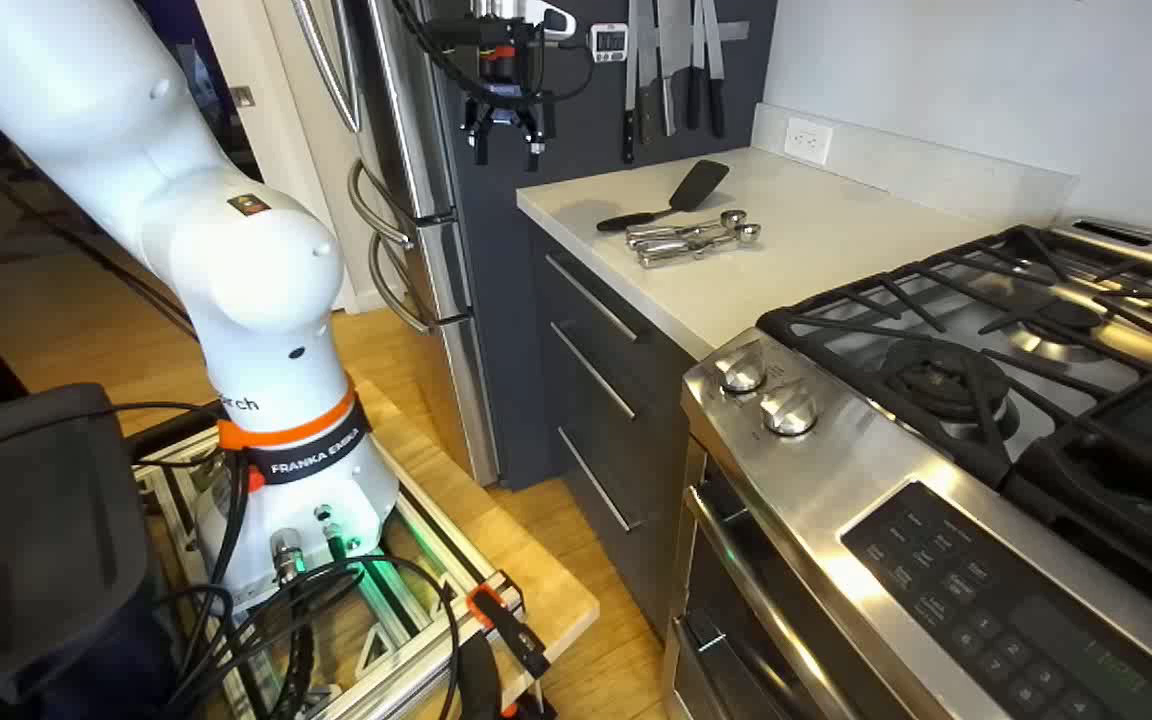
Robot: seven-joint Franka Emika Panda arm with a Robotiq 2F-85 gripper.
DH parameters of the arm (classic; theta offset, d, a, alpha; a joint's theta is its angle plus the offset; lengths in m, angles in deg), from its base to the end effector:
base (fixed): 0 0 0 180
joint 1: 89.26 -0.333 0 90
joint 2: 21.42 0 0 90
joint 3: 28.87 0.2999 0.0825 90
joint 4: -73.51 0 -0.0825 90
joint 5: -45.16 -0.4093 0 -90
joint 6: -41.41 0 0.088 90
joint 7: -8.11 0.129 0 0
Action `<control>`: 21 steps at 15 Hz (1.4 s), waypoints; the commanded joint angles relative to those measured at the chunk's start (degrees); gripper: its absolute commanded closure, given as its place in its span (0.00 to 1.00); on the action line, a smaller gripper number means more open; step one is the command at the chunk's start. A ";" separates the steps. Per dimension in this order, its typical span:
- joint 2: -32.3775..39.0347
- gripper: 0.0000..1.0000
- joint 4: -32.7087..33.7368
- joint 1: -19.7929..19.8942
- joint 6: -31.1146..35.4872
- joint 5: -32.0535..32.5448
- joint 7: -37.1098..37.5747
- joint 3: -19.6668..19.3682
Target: Close the top left cabinet door
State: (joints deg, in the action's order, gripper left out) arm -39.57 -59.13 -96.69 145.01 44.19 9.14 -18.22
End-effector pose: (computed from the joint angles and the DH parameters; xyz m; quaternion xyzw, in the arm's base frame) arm 0.4311 0.1426 0.4033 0.9855 0.1375 -0.0927 0.0361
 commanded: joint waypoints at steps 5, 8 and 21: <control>0.06 0.00 0.08 -0.61 -0.09 0.16 0.17 -0.54; 0.06 0.00 0.08 -0.61 -0.09 0.16 0.17 -0.54; -10.47 0.00 7.85 -5.18 -3.12 12.52 -5.90 4.32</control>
State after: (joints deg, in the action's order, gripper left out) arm -46.37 -52.66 -100.37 143.78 52.32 5.68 -15.13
